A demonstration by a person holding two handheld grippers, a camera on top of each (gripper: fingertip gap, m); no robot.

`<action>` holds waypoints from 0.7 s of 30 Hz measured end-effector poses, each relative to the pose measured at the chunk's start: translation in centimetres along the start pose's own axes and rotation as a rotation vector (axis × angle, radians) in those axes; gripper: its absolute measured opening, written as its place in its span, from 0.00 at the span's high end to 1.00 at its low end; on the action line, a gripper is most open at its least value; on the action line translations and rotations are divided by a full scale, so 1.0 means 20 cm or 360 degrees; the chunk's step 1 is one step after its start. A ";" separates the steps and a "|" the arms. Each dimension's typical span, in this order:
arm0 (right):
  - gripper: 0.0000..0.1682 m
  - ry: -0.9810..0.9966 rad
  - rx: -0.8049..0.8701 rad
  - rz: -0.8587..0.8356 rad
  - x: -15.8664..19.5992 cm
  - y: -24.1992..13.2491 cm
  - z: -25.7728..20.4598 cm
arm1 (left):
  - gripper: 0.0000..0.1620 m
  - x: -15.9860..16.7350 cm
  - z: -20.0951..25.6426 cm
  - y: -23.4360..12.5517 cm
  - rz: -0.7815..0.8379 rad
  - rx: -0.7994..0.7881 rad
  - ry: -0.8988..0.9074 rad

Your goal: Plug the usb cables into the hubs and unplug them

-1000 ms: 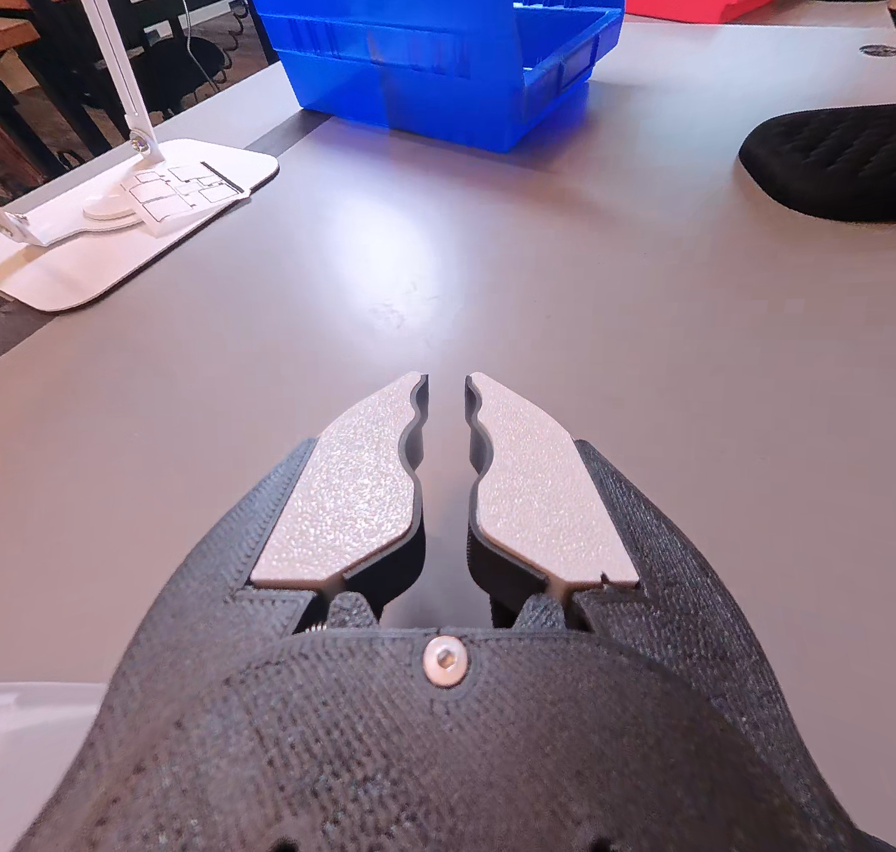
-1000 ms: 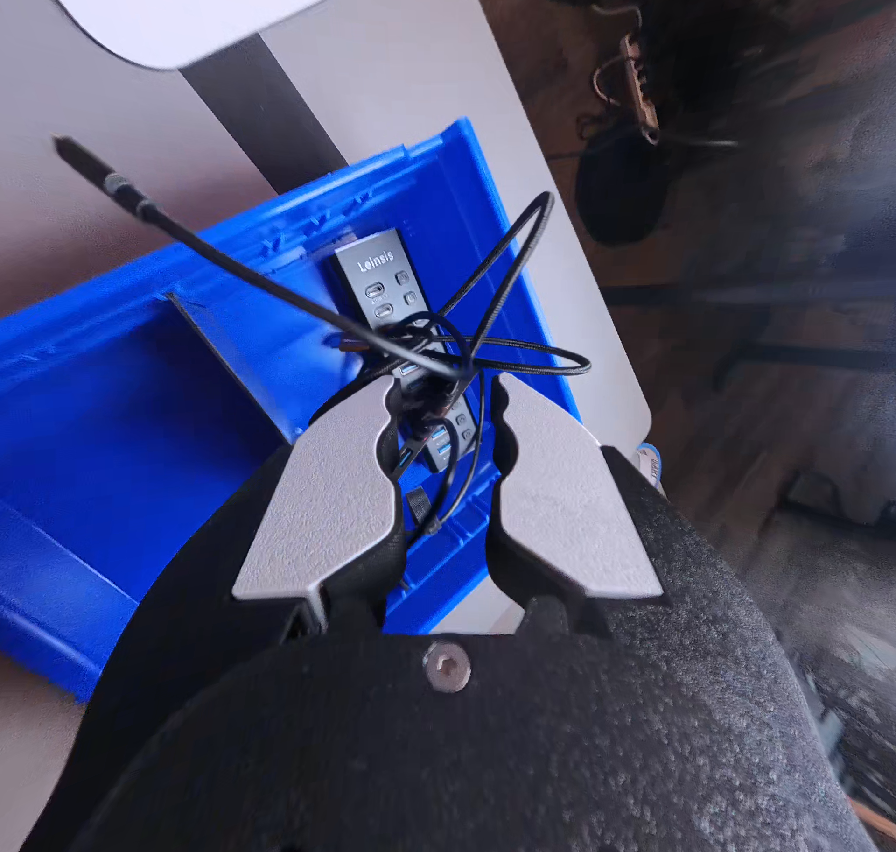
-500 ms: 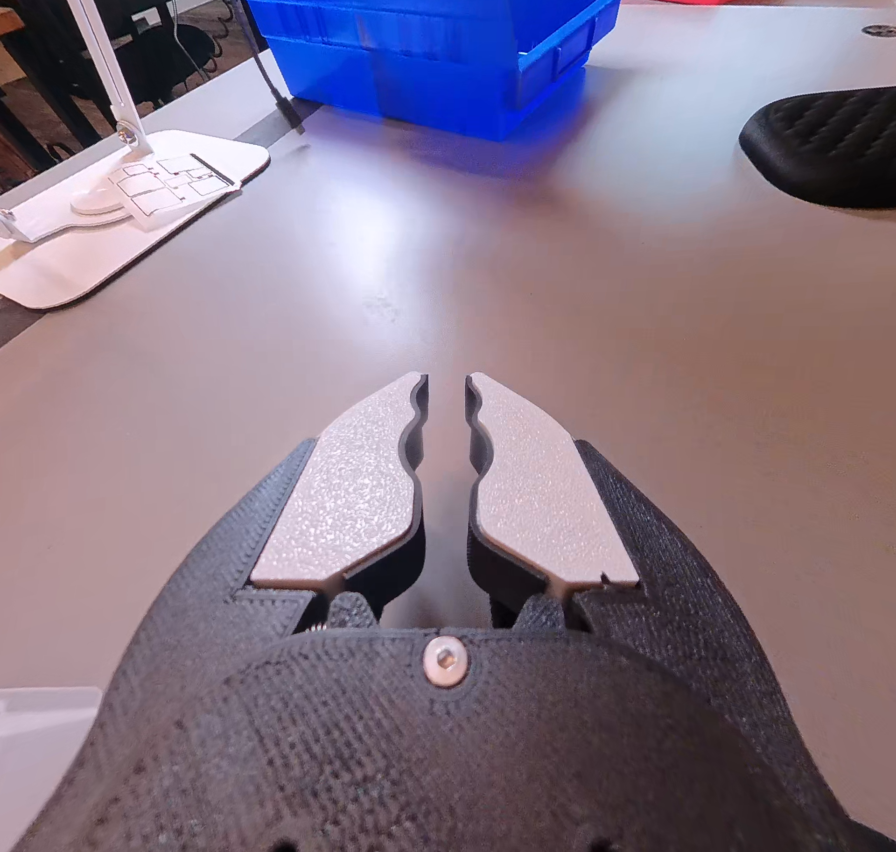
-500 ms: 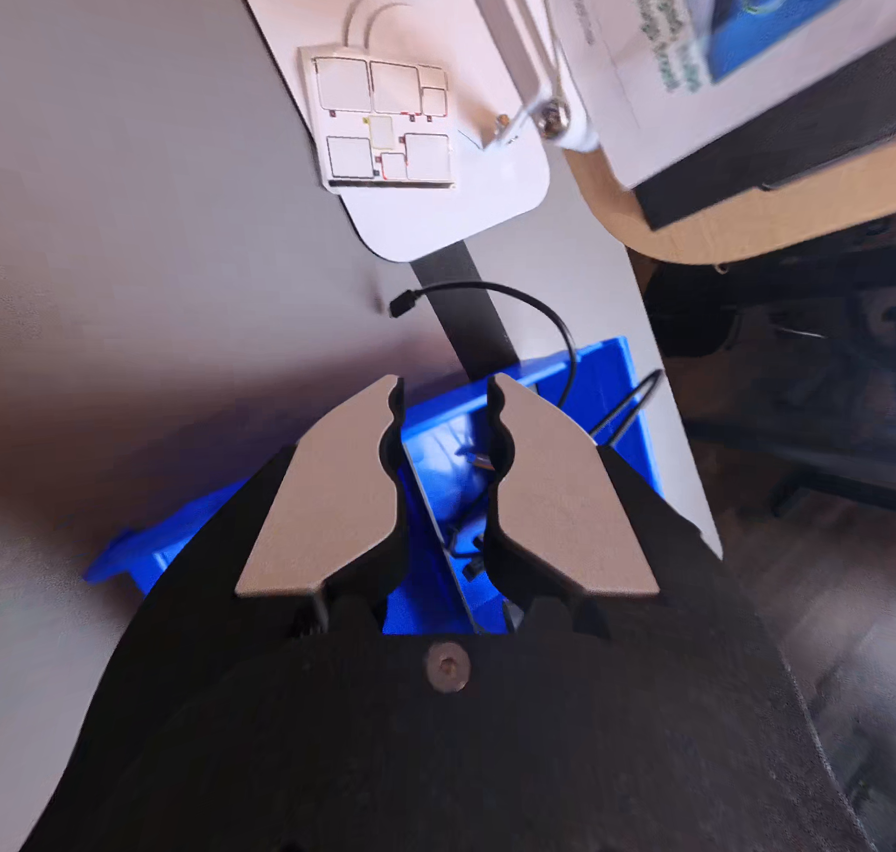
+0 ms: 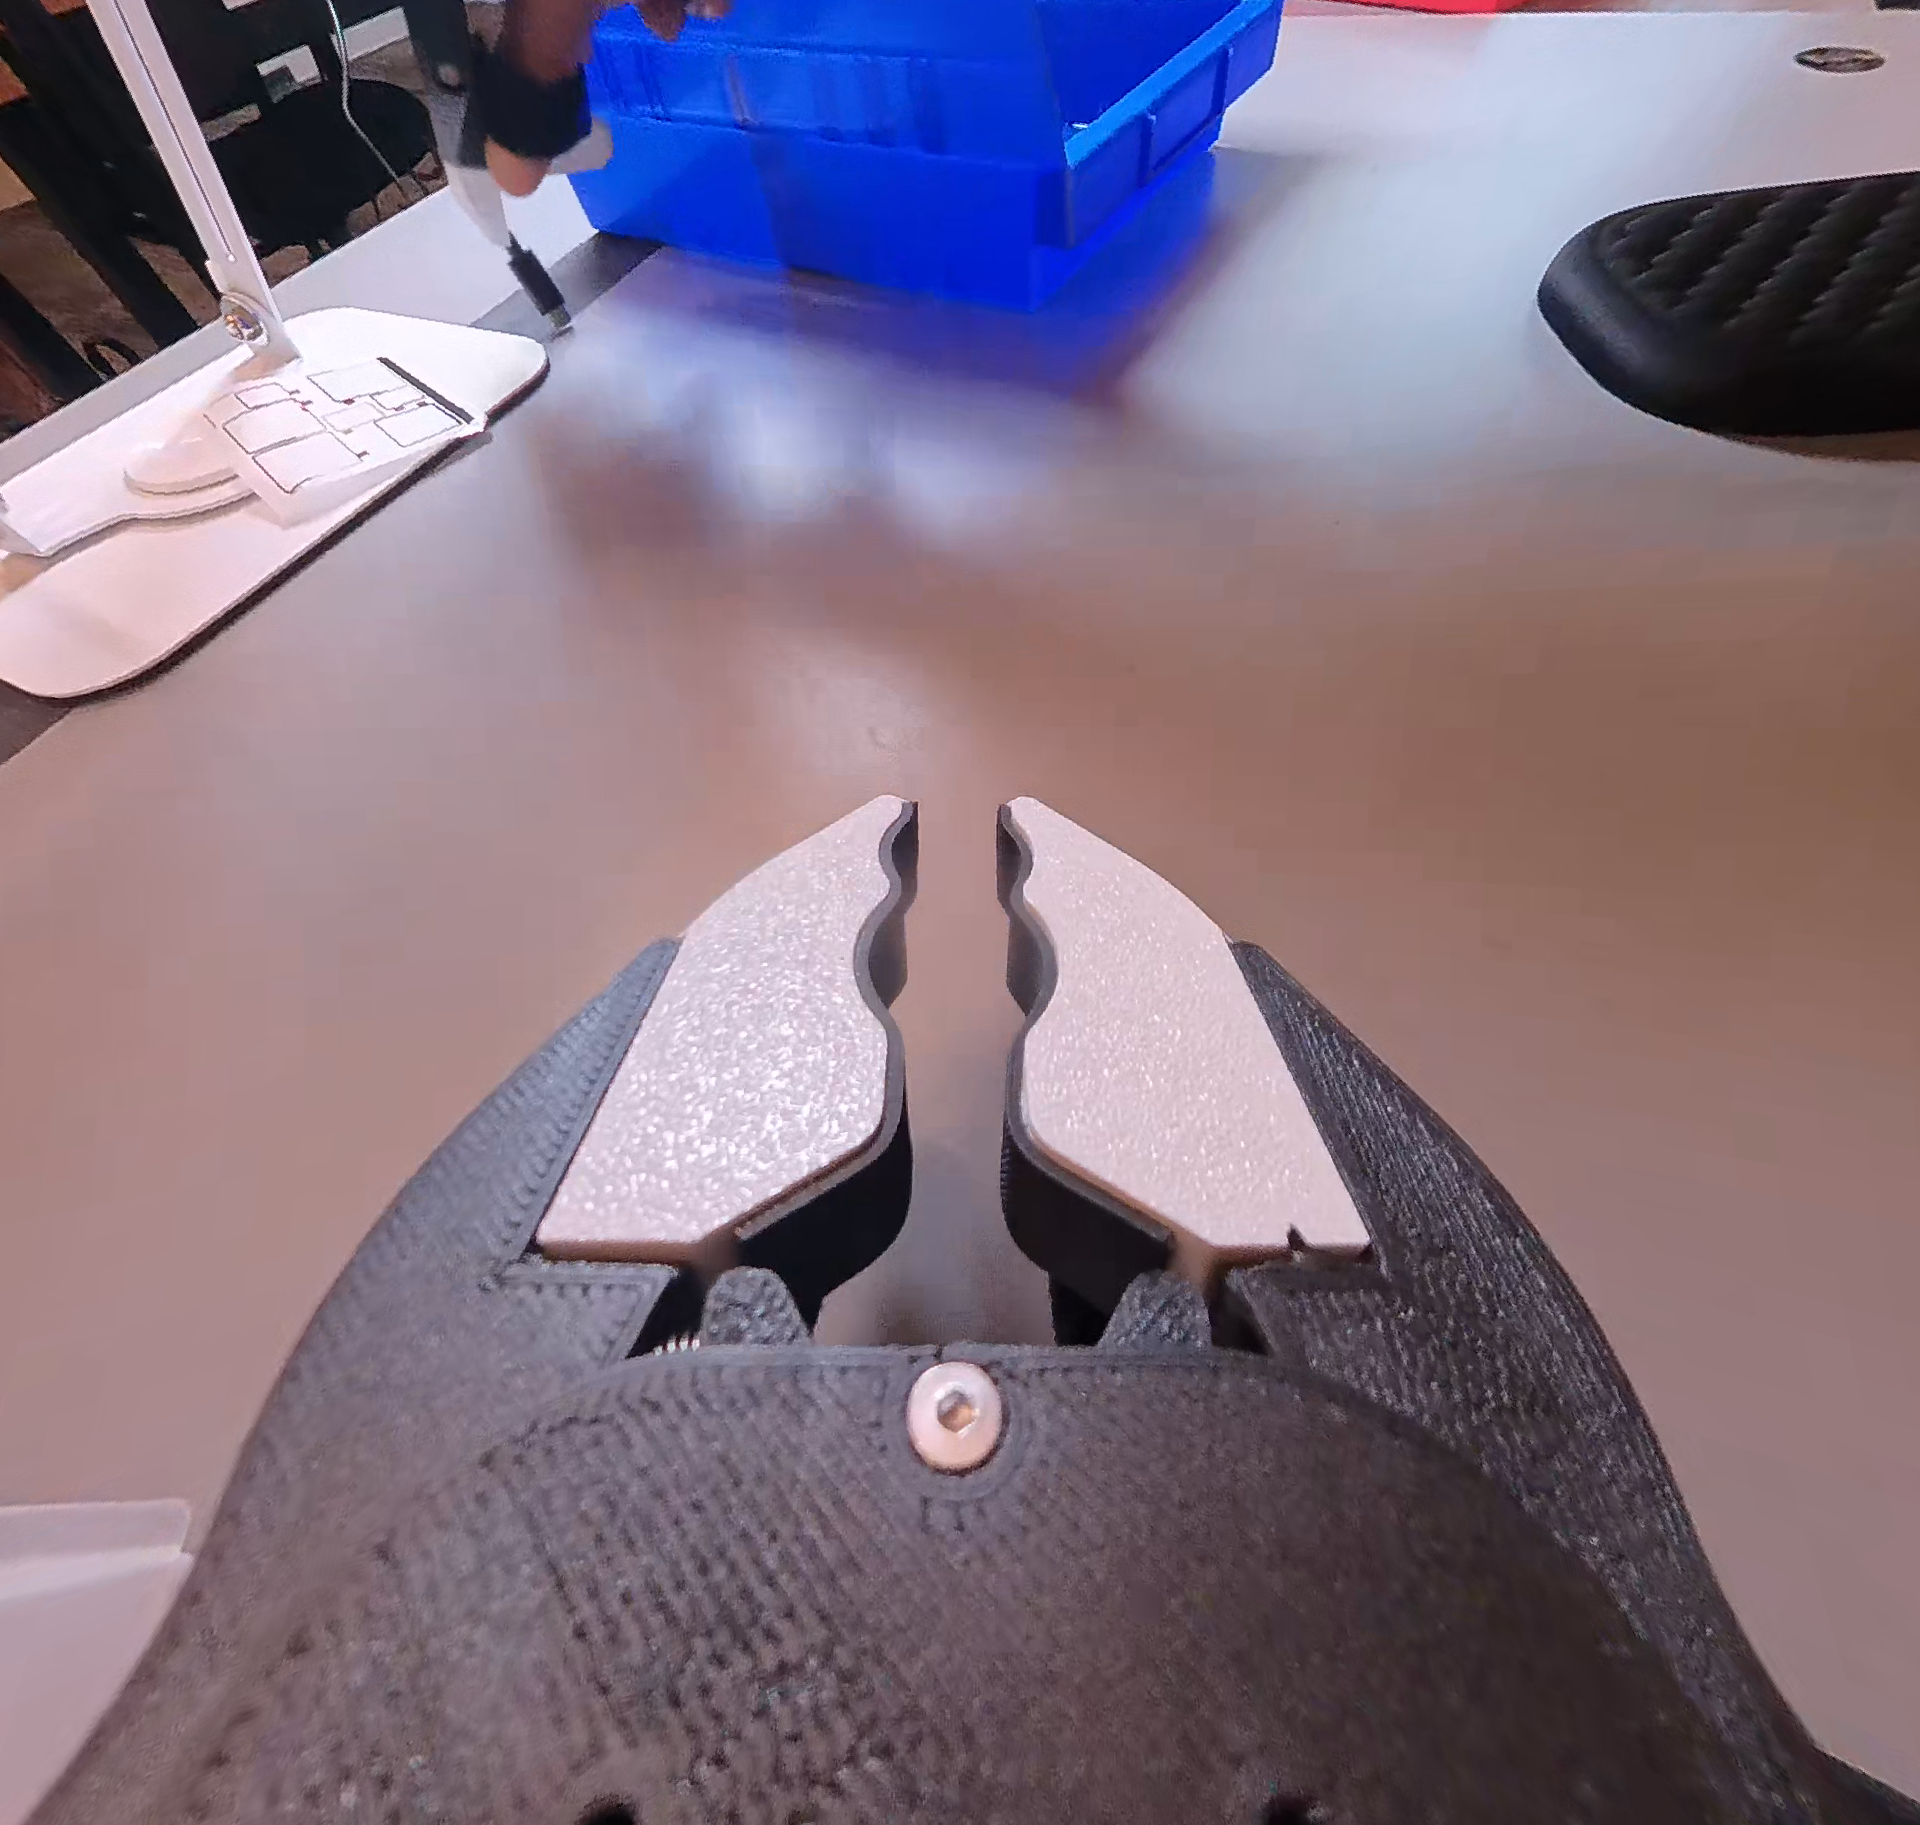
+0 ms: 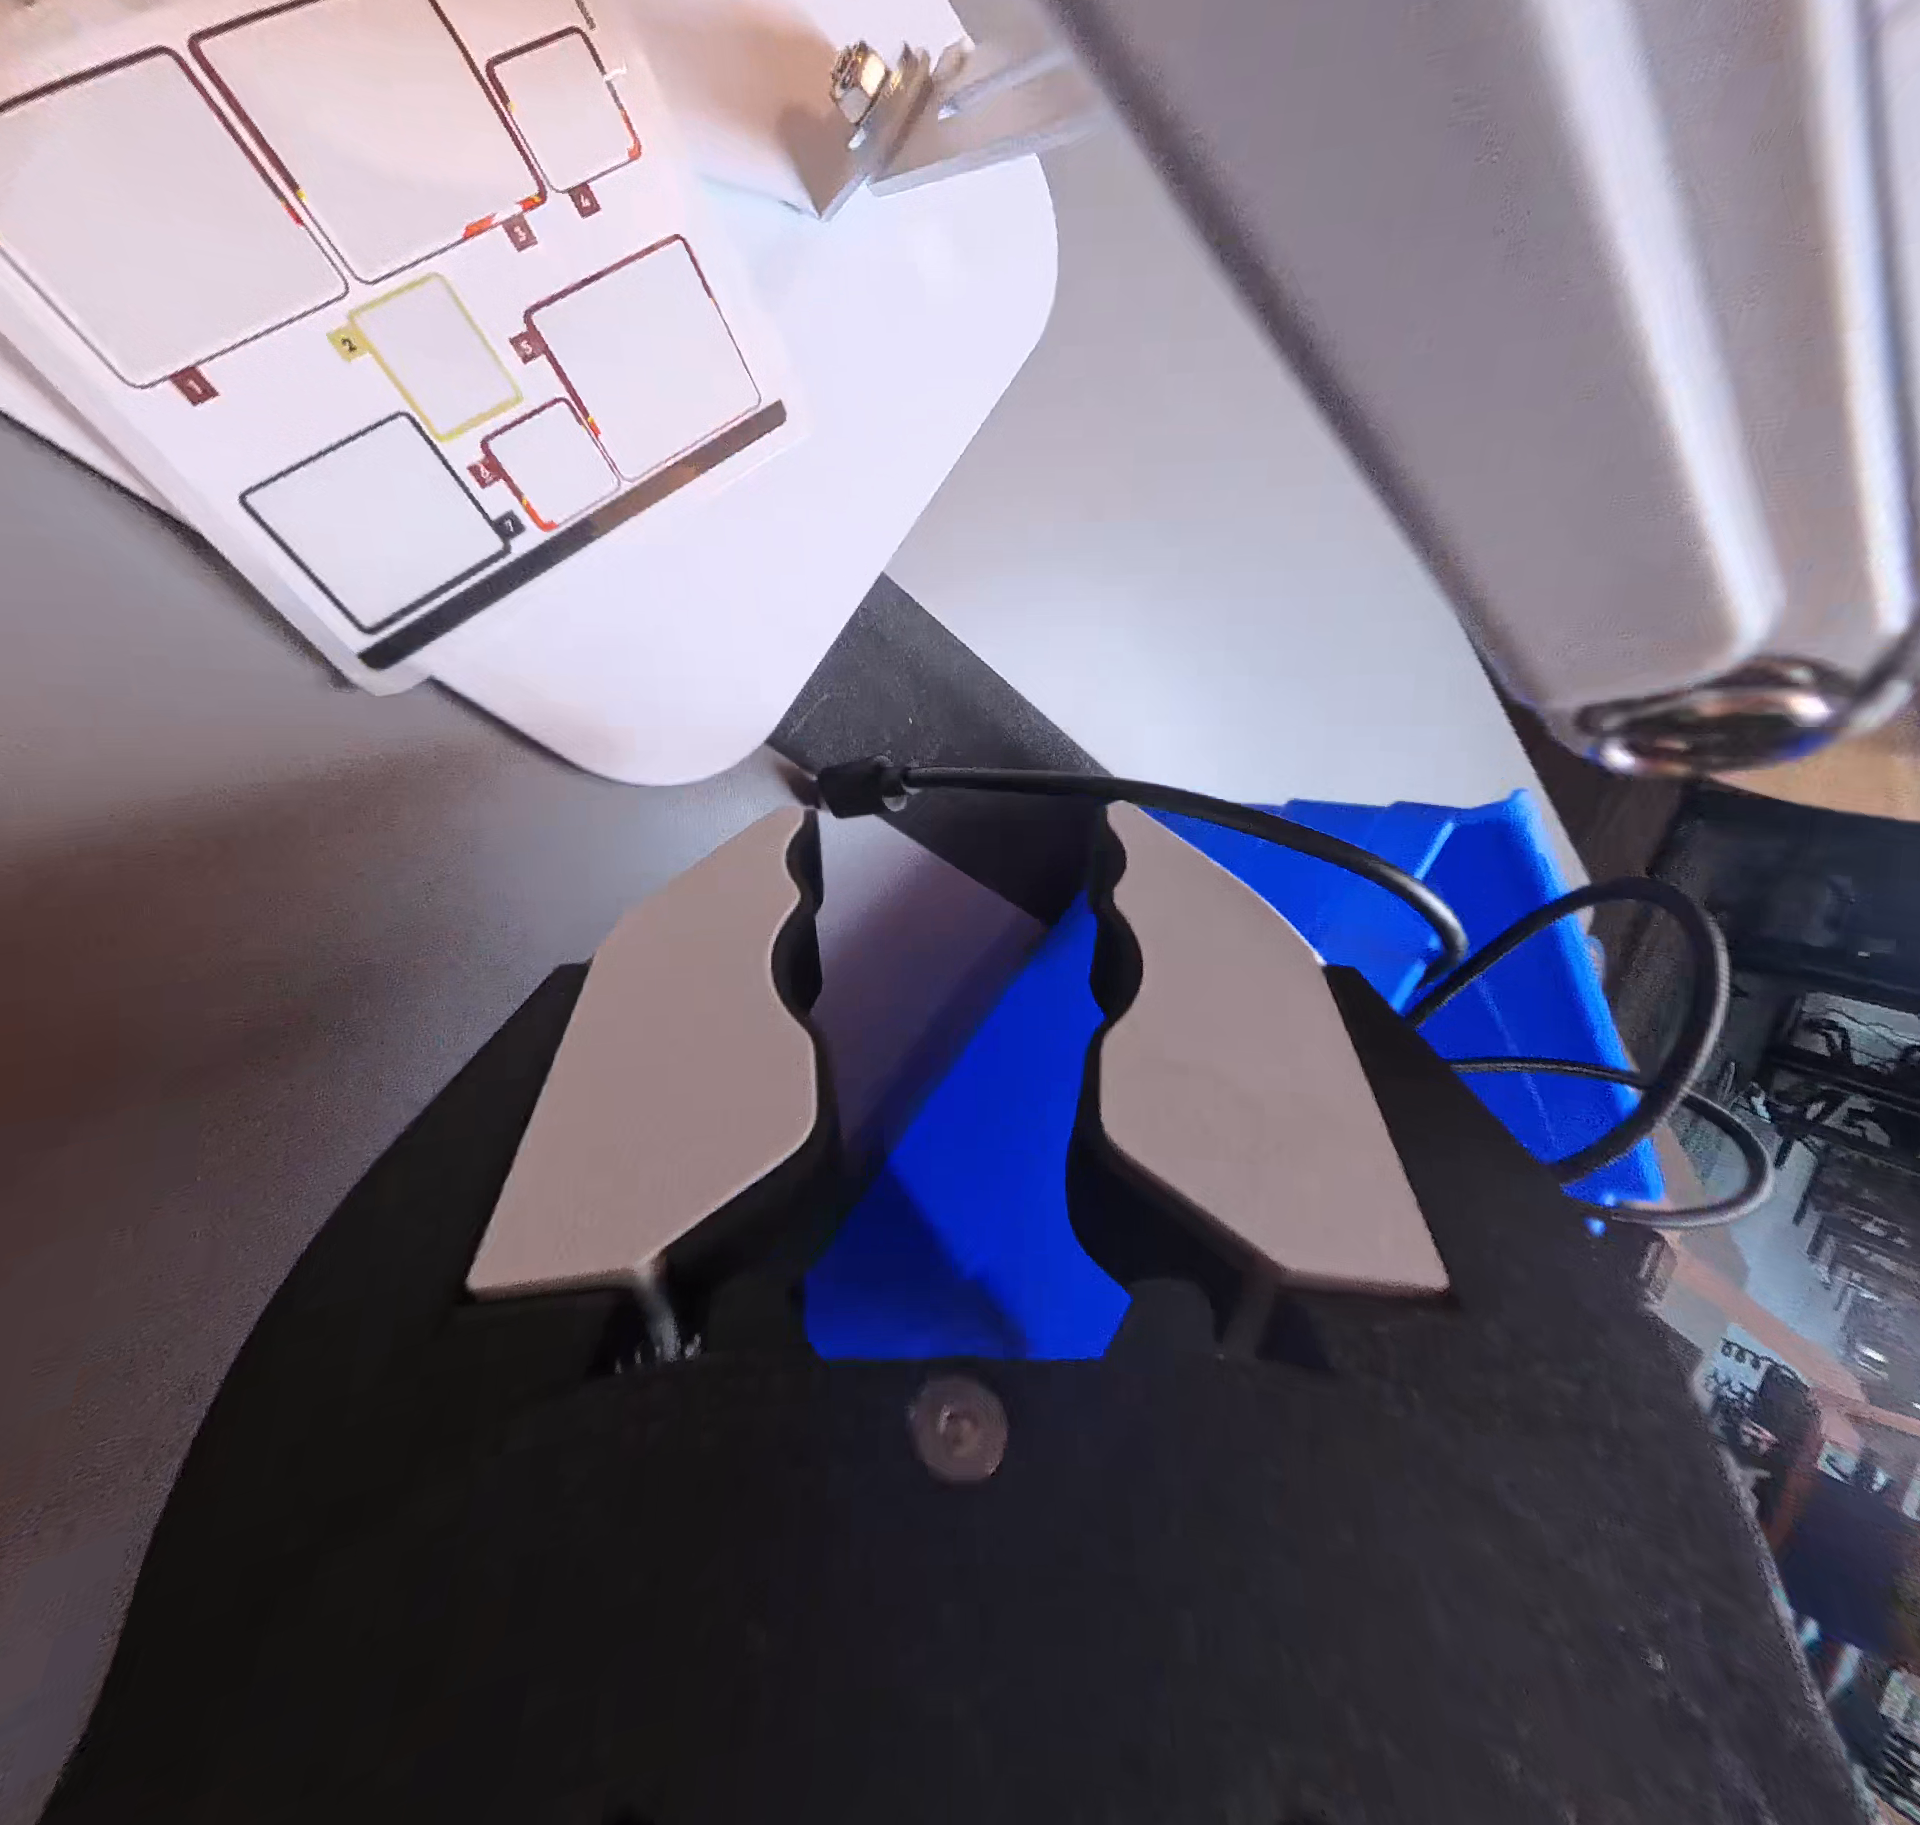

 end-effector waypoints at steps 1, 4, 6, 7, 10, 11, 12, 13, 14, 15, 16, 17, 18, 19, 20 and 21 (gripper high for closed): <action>0.75 0.0015 0.0025 0.0030 -0.01 0.02 0.00 | 0.91 0.00 0.00 0.00 0.0000 0.0002 0.0002; 1.00 0.0048 0.0069 0.0157 -0.04 0.02 0.02 | 0.91 0.00 0.01 0.00 0.0001 0.0004 0.0007; 1.00 0.0037 0.0017 0.0203 -0.04 -0.02 0.00 | 0.91 0.00 0.01 0.00 -0.0001 0.0000 0.0013; 1.00 0.0013 -0.0010 0.0233 -0.04 -0.05 -0.01 | 0.91 0.00 0.01 0.00 -0.0002 -0.0001 0.0014; 1.00 -0.0010 -0.0125 0.0328 -0.01 -0.18 -0.02 | 0.91 0.00 0.01 0.00 -0.0003 0.0004 0.0015; 1.00 0.0000 -0.0126 0.0367 0.00 -0.22 0.00 | 0.91 0.00 0.01 0.00 -0.0007 0.0008 0.0014; 1.00 0.0045 -0.0130 0.0395 0.01 -0.25 0.02 | 0.91 0.00 0.01 0.01 -0.0012 0.0012 0.0015; 1.00 0.0131 -0.0162 0.0408 0.03 -0.26 0.04 | 0.91 0.01 0.01 0.01 -0.0017 0.0015 0.0015; 0.93 0.0241 -0.0219 0.0401 0.04 -0.26 0.05 | 0.91 0.01 0.02 0.01 -0.0022 0.0018 0.0014; 0.80 0.0358 -0.0283 0.0396 0.05 -0.25 0.05 | 0.91 0.01 0.02 0.01 -0.0024 0.0020 0.0012; 0.71 0.0491 -0.0339 0.0427 0.04 -0.24 0.04 | 0.91 0.01 0.02 0.01 -0.0025 0.0019 0.0010; 0.66 0.0649 -0.0384 0.0493 0.03 -0.24 0.03 | 0.91 0.01 0.01 0.01 -0.0022 0.0018 0.0008; 0.62 0.0817 -0.0422 0.0572 0.02 -0.24 0.01 | 0.91 0.01 0.01 0.01 -0.0019 0.0017 0.0005; 0.61 0.0987 -0.0447 0.0658 0.01 -0.24 -0.01 | 0.91 0.01 0.01 0.01 -0.0018 0.0018 0.0001; 0.60 0.1148 -0.0440 0.0740 0.00 -0.24 -0.02 | 0.91 0.01 0.01 0.01 -0.0017 0.0020 -0.0002; 0.59 0.1275 -0.0383 0.0801 0.00 -0.22 -0.03 | 0.91 0.01 0.01 0.01 -0.0016 0.0023 -0.0004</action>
Point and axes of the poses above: each gripper's, where its closed fingertips meet, y out along the fingers, x out of its underside, z = x × y across the jaws, the point moved 5 cm from there along -y, back along the fingers, and after that the axes turned 1 degree about y, right-handed, at the moved point
